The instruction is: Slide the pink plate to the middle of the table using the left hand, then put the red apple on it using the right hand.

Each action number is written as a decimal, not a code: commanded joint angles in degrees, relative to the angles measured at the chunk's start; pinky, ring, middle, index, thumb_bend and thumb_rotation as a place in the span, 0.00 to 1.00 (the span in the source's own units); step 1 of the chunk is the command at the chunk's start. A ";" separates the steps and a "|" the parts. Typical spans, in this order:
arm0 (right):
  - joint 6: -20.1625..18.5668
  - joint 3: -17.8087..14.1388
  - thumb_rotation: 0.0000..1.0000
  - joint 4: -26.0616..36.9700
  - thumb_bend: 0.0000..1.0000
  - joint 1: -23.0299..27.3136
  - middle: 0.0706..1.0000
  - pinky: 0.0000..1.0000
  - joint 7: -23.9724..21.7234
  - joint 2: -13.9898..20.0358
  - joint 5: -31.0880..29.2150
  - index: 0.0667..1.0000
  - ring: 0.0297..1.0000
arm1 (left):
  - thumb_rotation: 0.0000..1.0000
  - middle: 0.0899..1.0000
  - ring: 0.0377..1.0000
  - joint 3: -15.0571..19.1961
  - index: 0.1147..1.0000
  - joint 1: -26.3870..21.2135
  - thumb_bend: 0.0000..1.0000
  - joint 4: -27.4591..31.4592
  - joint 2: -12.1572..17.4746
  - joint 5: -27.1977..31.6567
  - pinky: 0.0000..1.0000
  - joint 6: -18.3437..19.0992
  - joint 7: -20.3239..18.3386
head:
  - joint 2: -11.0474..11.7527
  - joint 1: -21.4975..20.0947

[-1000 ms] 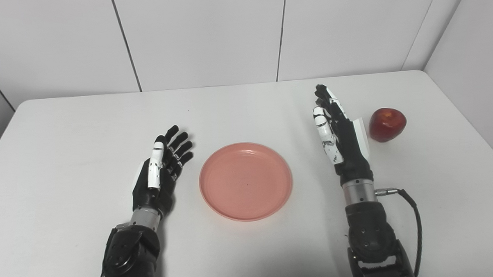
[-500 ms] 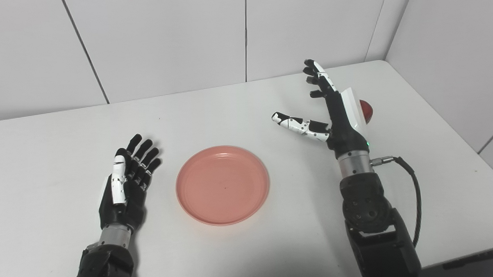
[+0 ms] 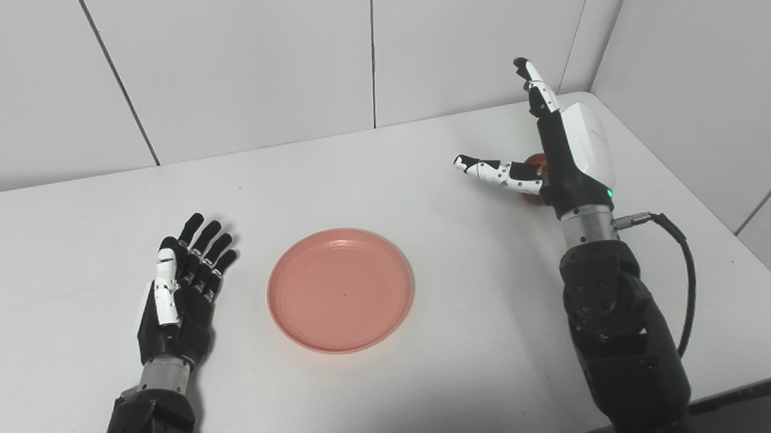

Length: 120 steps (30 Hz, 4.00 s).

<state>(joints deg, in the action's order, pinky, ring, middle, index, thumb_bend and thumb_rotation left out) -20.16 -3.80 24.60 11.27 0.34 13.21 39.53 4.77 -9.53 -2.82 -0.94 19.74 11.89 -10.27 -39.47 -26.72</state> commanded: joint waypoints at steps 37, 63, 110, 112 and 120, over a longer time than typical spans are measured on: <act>-6.03 -5.47 0.57 -7.64 1.00 2.65 0.92 0.76 -4.76 9.81 3.43 0.94 0.87 | 1.00 0.89 0.88 1.25 0.88 0.47 0.36 -2.56 1.19 2.10 0.89 0.61 0.49 | 0.41 -2.29; -6.06 -3.15 0.54 -15.08 1.00 2.68 0.91 0.75 -2.92 9.99 0.49 0.93 0.85 | 1.00 0.89 0.88 0.81 0.89 0.86 0.36 -1.65 1.74 2.11 0.90 1.45 0.44 | 0.14 -2.36; -5.26 -0.12 0.53 -27.21 1.00 8.17 0.90 0.75 0.44 11.38 -2.24 0.91 0.86 | 1.00 0.89 0.88 1.20 0.88 1.32 0.36 -1.28 1.99 2.41 0.89 1.91 0.69 | -0.88 -2.06; -4.75 -0.25 0.52 -27.34 1.00 8.04 0.90 0.76 0.69 11.35 -3.01 0.91 0.86 | 1.00 0.89 0.88 1.16 0.88 1.27 0.36 -1.33 2.02 2.40 0.89 1.88 0.61 | -0.88 -2.06; -5.10 0.61 0.49 -27.12 1.00 7.72 0.90 0.77 1.39 11.41 -3.80 0.90 0.87 | 1.00 0.89 0.88 1.23 0.88 1.37 0.36 -0.99 1.98 2.48 0.89 1.99 0.66 | -1.06 -2.06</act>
<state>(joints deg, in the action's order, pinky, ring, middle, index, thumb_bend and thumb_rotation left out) -26.61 -3.04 -3.63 17.03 0.28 23.00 35.47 5.86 -9.42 -2.99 0.83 22.25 11.67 -10.44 -40.52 -28.83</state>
